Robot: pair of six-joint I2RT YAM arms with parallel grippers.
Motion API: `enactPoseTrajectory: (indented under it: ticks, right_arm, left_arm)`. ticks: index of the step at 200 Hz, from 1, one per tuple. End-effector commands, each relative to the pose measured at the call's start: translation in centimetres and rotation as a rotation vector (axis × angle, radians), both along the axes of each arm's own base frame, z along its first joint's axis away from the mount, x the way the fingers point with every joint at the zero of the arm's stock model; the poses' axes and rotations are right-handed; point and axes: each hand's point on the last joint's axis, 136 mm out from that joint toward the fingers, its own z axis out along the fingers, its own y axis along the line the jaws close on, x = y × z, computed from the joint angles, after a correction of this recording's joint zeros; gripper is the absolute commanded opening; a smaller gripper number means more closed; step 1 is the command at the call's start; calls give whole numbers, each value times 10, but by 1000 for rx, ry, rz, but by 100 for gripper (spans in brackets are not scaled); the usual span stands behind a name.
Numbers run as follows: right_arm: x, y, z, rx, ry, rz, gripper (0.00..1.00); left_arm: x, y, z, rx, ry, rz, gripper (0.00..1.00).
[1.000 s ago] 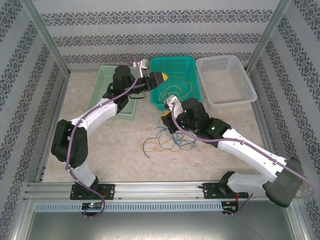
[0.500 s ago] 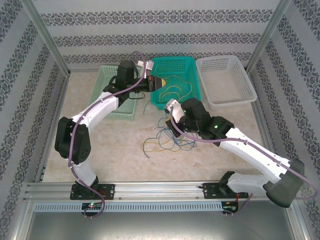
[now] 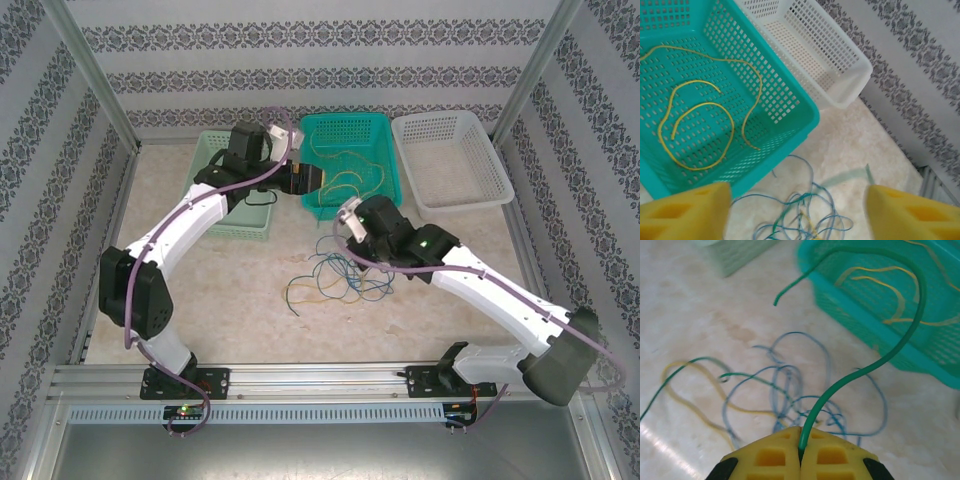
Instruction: Untangle the cables
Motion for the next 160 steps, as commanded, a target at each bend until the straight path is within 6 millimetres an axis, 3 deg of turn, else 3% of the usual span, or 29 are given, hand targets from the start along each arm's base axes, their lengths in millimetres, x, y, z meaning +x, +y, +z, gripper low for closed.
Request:
enactPoseTrajectory:
  ticks: [1,6,29,63,112,160]
  right_arm:
    - [37,-57,32,101,-91,-290,0]
    - [45,-66,36,134,-104,-320,0]
    - [79,-109,54,200,-136,-425,0]
    - [133,-160,57,45,-117,-533,0]
    - [212,-194,46,25,-147,-618,0]
    - [274,-222,9,-27,-80,-694,0]
  left_arm:
    - [-4,13,10,-5,-27,44,96]
    - [-5,13,9,-6,-31,46,100]
    - [-8,15,2,8,-21,45,100]
    - [-14,22,-16,47,13,68,100]
    - [-32,35,-38,94,53,89,100]
    - [-43,49,-45,124,53,124,100]
